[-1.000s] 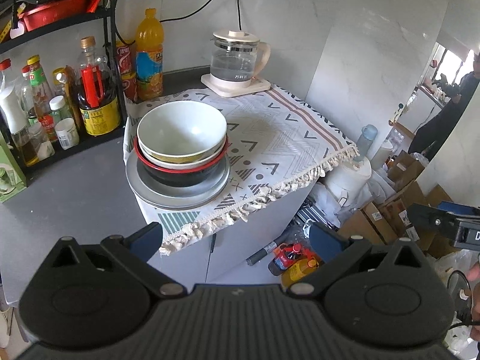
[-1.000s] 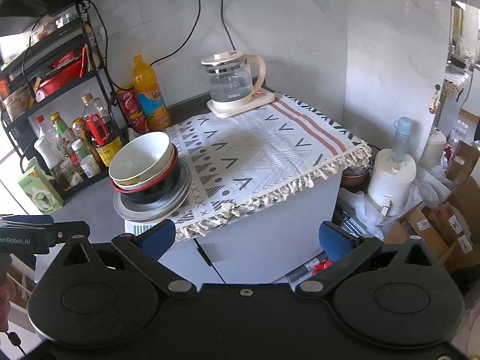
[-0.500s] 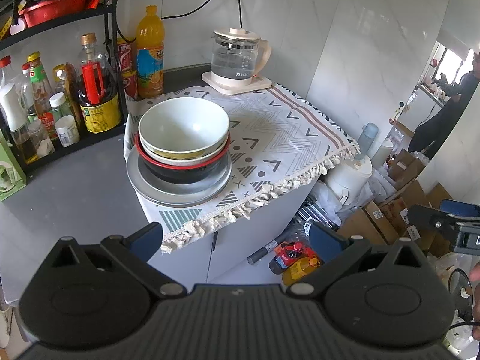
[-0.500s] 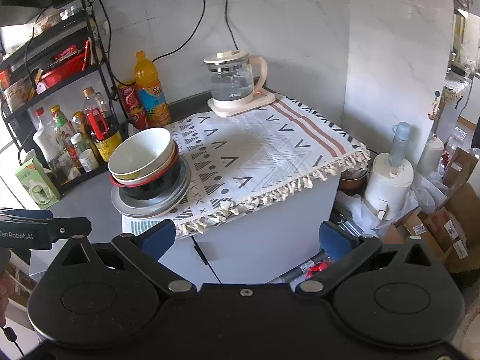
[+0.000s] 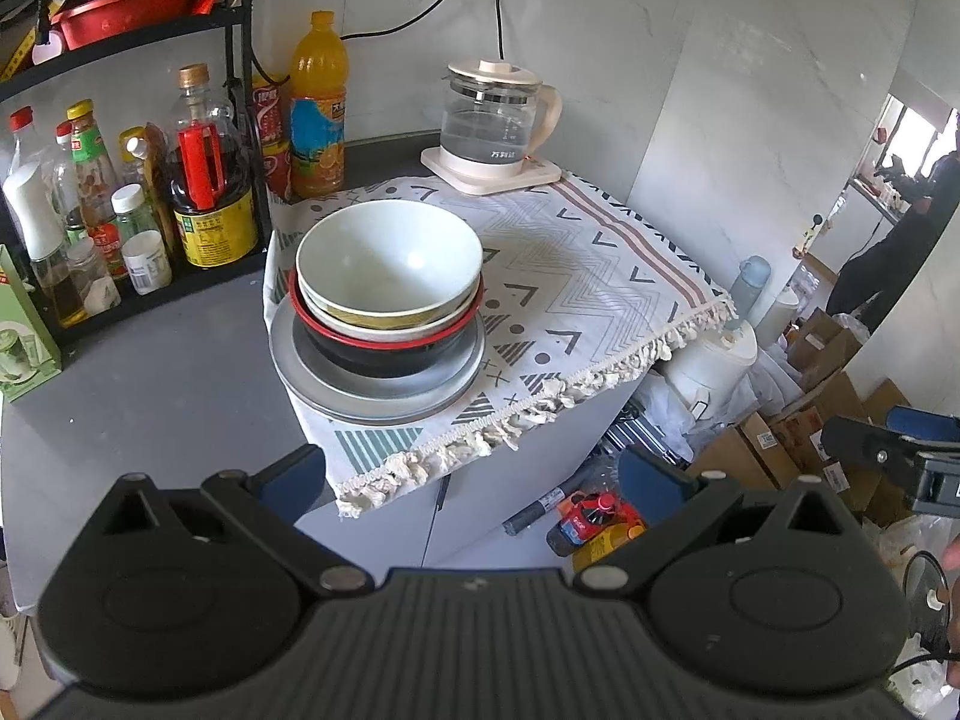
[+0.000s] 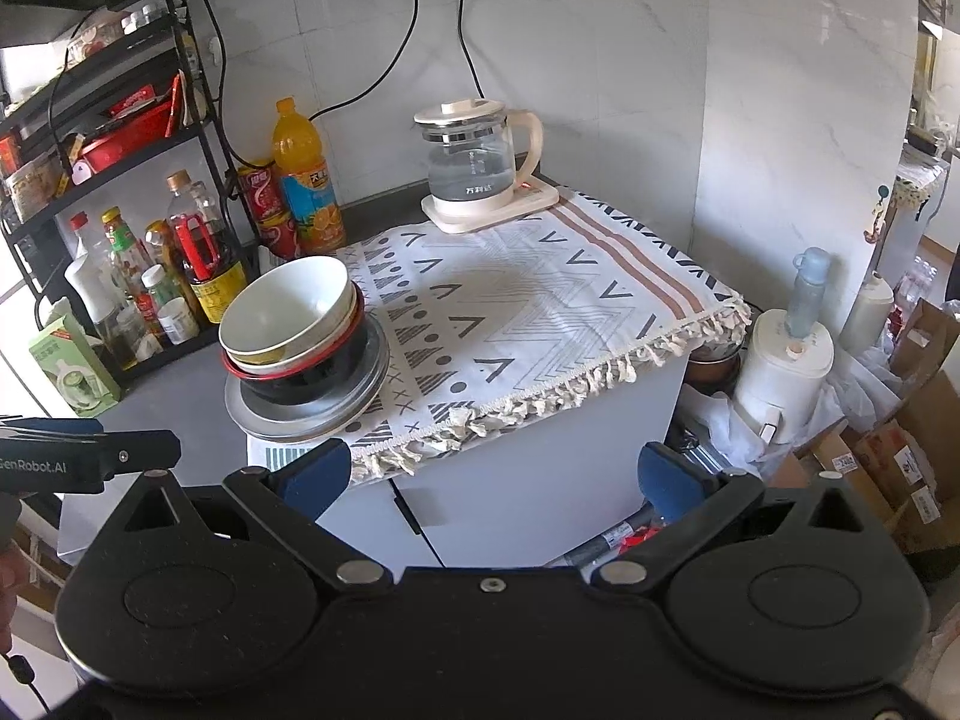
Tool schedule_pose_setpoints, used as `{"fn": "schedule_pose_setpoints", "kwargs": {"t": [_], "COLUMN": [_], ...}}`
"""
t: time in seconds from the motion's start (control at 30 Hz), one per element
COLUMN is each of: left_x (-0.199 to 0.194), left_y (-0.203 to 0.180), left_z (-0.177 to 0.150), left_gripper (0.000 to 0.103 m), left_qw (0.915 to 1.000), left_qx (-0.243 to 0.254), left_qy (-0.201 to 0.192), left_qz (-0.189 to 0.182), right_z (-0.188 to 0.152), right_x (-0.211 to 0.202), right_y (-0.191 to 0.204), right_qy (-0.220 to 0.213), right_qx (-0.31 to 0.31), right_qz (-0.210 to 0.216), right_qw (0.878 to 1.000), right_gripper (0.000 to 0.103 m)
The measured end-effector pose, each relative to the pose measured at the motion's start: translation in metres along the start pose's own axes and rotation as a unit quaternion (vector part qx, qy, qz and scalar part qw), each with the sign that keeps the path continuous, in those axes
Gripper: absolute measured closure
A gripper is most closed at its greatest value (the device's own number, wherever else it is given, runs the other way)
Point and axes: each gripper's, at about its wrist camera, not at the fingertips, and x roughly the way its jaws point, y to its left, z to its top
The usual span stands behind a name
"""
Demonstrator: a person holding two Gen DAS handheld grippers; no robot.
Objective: Organize plates and bowls
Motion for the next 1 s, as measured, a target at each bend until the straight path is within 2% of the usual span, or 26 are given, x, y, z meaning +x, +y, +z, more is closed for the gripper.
{"fn": "schedule_pose_setpoints", "kwargs": {"t": [1.0], "left_x": [0.009], "left_y": [-0.008], "left_z": [0.002], "left_gripper": [0.000], "left_qw": [0.9999], "left_qx": [0.012], "left_qy": [0.001], "left_qz": [-0.012], "right_z": [-0.002], "right_x": [0.001], "right_y": [-0.014], "right_qy": [0.005], "right_qx": [0.009], "right_qz": [-0.014], "right_qw": [1.000], "right_gripper": [0.000]}}
